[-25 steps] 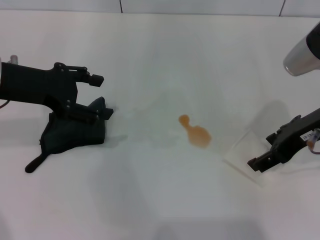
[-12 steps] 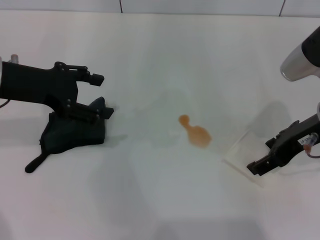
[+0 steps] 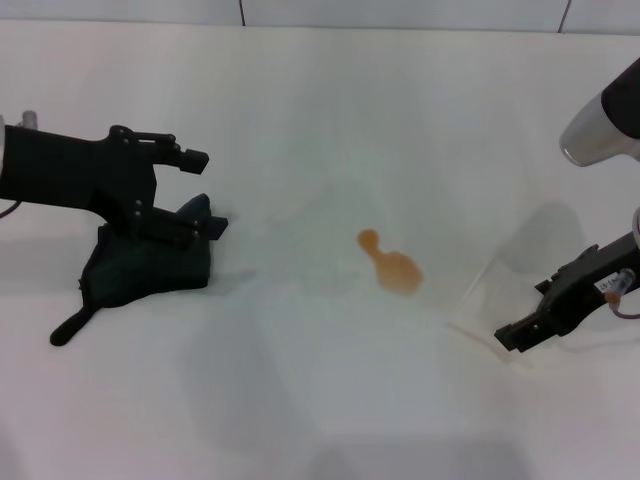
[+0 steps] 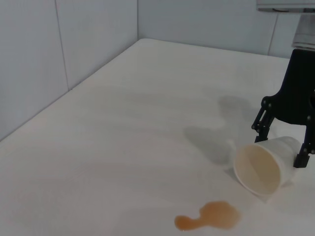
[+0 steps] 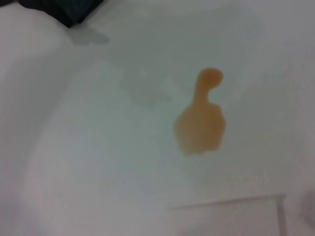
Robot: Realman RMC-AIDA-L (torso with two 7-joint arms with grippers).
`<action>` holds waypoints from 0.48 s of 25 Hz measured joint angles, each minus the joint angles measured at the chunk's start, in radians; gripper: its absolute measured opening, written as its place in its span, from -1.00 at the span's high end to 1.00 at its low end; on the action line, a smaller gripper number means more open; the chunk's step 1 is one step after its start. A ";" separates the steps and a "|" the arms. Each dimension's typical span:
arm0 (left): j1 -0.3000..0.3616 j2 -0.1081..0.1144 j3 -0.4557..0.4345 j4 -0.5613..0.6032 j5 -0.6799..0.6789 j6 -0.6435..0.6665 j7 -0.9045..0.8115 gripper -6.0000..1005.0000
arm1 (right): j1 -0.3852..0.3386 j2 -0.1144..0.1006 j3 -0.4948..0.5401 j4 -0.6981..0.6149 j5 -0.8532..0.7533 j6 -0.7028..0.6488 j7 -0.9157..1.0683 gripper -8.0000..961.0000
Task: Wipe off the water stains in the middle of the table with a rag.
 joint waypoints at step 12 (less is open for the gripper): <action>0.002 -0.001 0.000 -0.002 0.001 0.000 0.006 -0.75 | 0.002 0.000 0.000 -0.004 0.000 0.000 -0.003 -0.59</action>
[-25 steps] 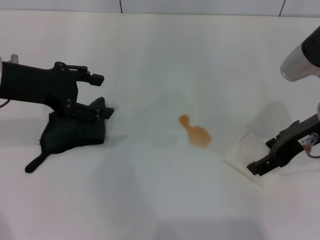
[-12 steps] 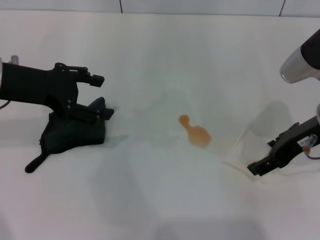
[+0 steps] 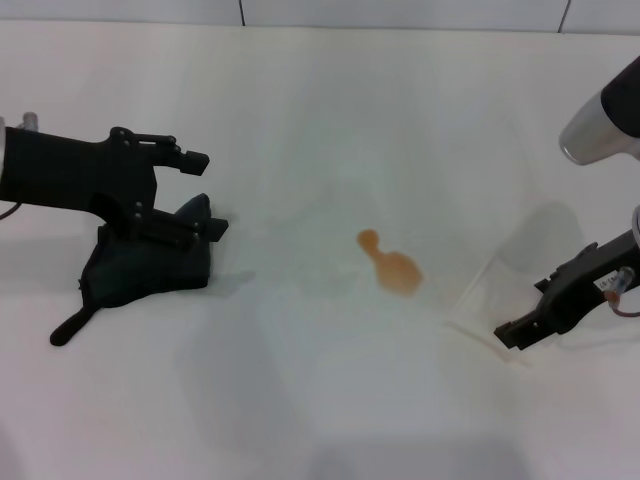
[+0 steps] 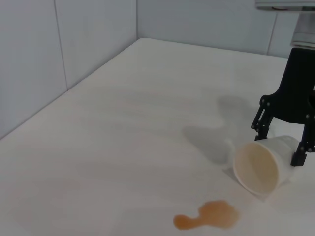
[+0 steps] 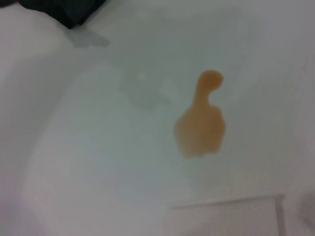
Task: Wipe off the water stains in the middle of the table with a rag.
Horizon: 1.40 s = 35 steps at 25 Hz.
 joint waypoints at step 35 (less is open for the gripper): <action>0.007 -0.006 -0.006 -0.003 0.000 -0.015 0.027 -0.75 | -0.060 -0.001 0.174 0.061 0.160 0.154 -0.174 -0.59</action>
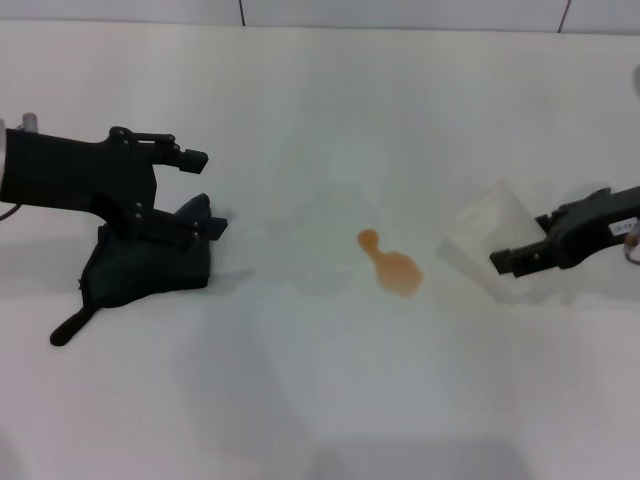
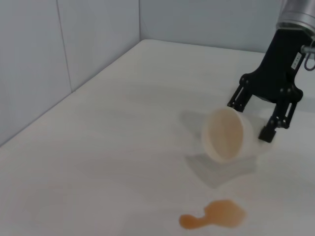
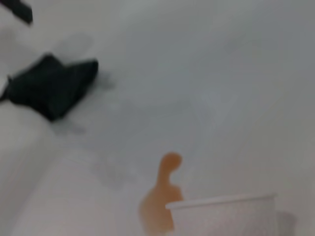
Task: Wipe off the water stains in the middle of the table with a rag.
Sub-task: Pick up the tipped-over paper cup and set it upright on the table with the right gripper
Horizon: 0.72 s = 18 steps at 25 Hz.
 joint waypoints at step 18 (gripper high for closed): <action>0.001 -0.003 -0.001 -0.013 -0.007 -0.015 0.003 -0.75 | -0.004 -0.003 0.332 0.462 0.439 0.105 -0.617 -0.59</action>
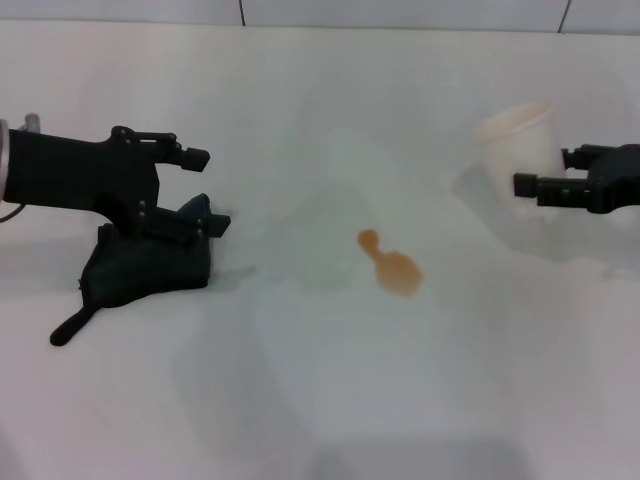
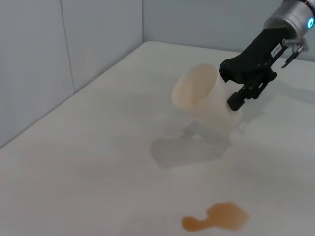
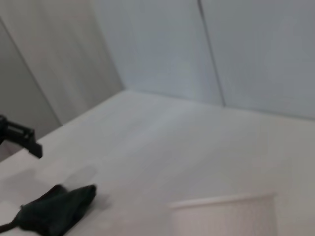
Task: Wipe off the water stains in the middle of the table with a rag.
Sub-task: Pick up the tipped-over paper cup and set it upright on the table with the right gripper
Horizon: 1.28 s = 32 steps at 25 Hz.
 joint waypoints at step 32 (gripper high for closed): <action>0.005 -0.035 0.001 0.000 -0.003 0.001 -0.010 -0.75 | -0.015 -0.002 0.247 0.498 0.214 0.029 -0.603 -0.57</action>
